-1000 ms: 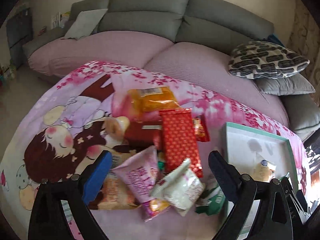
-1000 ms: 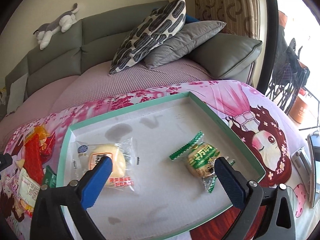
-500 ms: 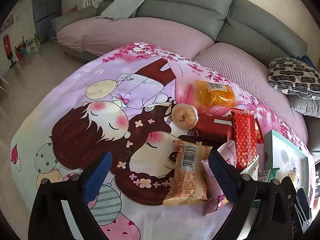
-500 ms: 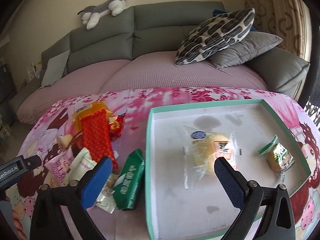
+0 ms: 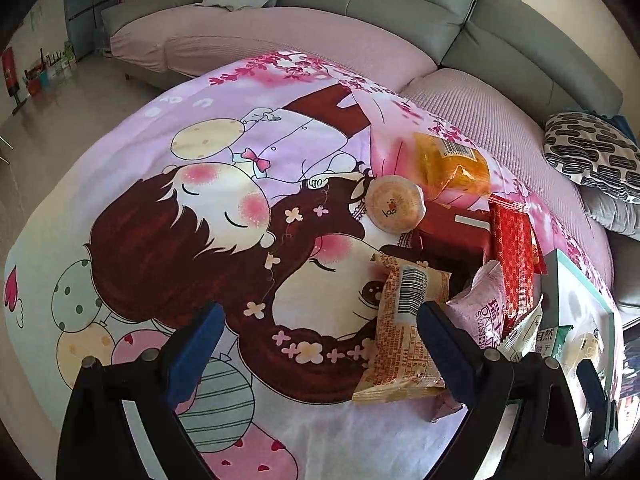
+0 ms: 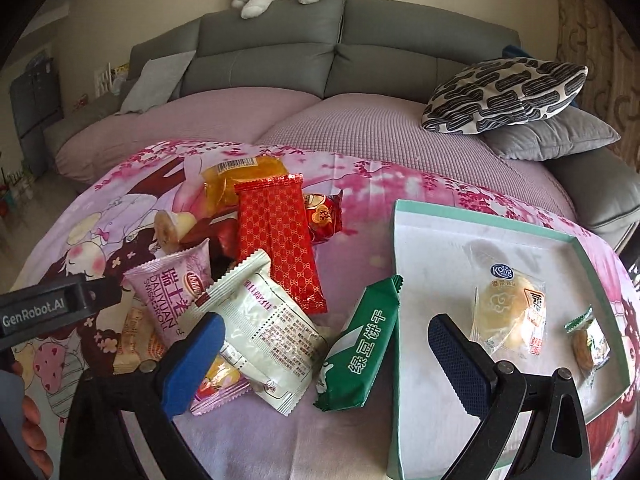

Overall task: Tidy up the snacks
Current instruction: 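Move both open tools back over the snack pile, then grasp the green rectangular biscuit packet with the right tool while the left tool grasps the pink Swiss roll bag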

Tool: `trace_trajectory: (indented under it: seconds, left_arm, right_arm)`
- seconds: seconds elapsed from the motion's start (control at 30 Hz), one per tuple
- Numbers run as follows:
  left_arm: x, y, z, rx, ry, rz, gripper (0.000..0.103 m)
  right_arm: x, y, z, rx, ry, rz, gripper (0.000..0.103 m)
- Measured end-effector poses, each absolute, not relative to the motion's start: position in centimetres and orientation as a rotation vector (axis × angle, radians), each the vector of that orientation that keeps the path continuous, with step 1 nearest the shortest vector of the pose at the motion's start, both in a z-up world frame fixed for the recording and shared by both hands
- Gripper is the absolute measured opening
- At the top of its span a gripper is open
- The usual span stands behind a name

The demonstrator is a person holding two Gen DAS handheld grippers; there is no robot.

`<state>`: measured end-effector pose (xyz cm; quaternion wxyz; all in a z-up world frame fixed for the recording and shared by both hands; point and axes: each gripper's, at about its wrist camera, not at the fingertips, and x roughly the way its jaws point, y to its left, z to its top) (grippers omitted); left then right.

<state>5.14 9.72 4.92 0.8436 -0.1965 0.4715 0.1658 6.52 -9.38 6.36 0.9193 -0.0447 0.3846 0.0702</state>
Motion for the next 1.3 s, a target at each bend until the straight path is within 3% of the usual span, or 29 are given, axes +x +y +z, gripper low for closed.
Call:
trace_trajectory:
  seconds: [0.07, 0.27, 0.5, 0.83, 0.97, 1.3]
  left_arm:
    - [5.2, 9.4, 5.0, -0.414, 0.988, 0.328, 0.097]
    - [5.8, 7.4, 5.5, -0.408, 0.966, 0.245, 0.097]
    - [6.6, 4.6, 5.6, -0.388, 0.936, 0.134, 0.096]
    - [7.1, 3.3, 5.2, -0.436, 0.935, 0.018, 0.056]
    - [7.2, 3.1, 4.9, -0.462, 0.943, -0.009, 0.052]
    - [7.8, 3.3, 4.0, -0.503, 0.96, -0.014, 0.051]
  right_arm:
    - [6.6, -10.0, 6.4, -0.071, 0.793, 0.123, 0.102]
    - [6.9, -11.7, 6.1, -0.011, 0.82, 0.086, 0.082]
    - [7.1, -12.2, 5.6, 0.051, 0.851, 0.127, 0.049]
    - [6.7, -12.3, 5.9, 0.07, 0.842, 0.166, 0.037]
    - [6.8, -11.9, 5.7, 0.046, 0.853, 0.172, 0.037]
    - [7.2, -12.0, 4.7, 0.038, 0.877, 0.148, 0.034]
